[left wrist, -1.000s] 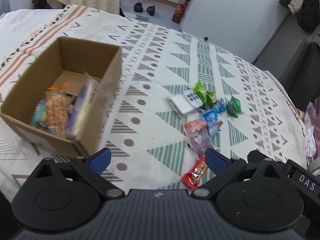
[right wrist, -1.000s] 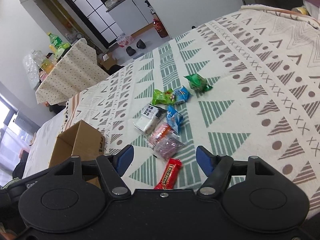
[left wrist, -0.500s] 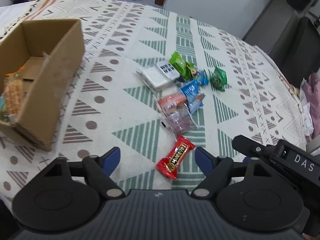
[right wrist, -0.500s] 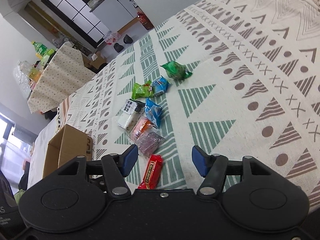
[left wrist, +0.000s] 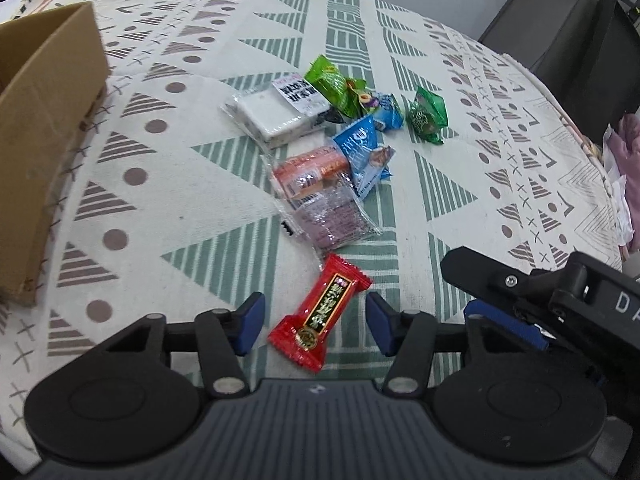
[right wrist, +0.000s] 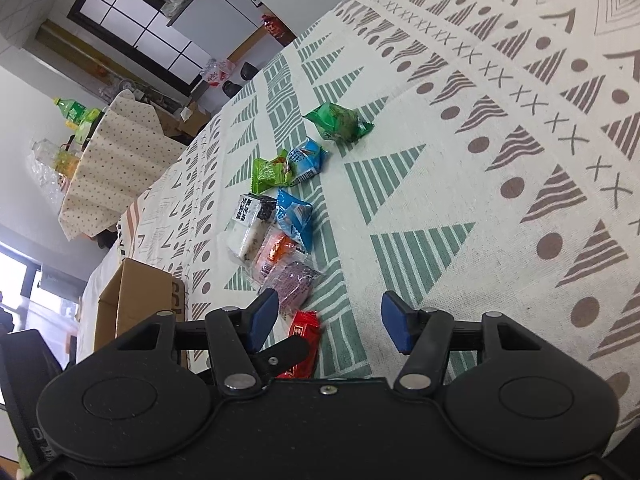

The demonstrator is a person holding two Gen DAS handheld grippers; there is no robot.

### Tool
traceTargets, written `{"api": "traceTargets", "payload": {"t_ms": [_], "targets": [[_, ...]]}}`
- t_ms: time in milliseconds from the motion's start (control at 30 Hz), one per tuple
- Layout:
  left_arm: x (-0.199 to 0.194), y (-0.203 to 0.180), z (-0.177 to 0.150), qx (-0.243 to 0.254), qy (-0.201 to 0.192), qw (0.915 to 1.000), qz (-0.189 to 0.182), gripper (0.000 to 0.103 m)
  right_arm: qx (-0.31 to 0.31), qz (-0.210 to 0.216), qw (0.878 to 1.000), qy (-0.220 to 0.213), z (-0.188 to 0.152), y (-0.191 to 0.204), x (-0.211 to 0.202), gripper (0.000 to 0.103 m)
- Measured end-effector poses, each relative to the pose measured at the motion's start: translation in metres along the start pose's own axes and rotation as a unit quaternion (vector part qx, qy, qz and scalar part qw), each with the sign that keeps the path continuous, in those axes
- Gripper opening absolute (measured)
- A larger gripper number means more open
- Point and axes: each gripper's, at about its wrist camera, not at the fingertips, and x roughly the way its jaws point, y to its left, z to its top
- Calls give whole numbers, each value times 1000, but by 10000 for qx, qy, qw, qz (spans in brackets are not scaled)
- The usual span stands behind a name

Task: Organize snacks
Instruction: 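Move left tool back to the pile and grasp the red candy bar, then grasp the purple-wrapped candy with the right tool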

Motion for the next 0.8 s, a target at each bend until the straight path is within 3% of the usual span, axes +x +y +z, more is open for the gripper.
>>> {"api": "traceTargets", "payload": {"t_ms": [33, 100, 200, 500, 800], "targets": [[3, 0, 1, 10, 39, 10000, -6, 49, 7, -3, 10000, 1, 1, 0, 1, 58], [7, 0, 1, 25, 85, 9999, 64, 33, 14, 3, 10000, 10, 2, -1, 5, 58], [8, 0, 3, 61, 174, 9998, 77, 18, 14, 14, 10000, 61, 2, 0, 11, 58], [-1, 11, 5, -12, 274, 9996, 75, 18, -174, 125, 9994, 267, -5, 16, 29, 48], [-11, 41, 10, -204, 180, 9993, 244, 18, -637, -56, 9978, 196, -12, 39, 47, 54]]}}
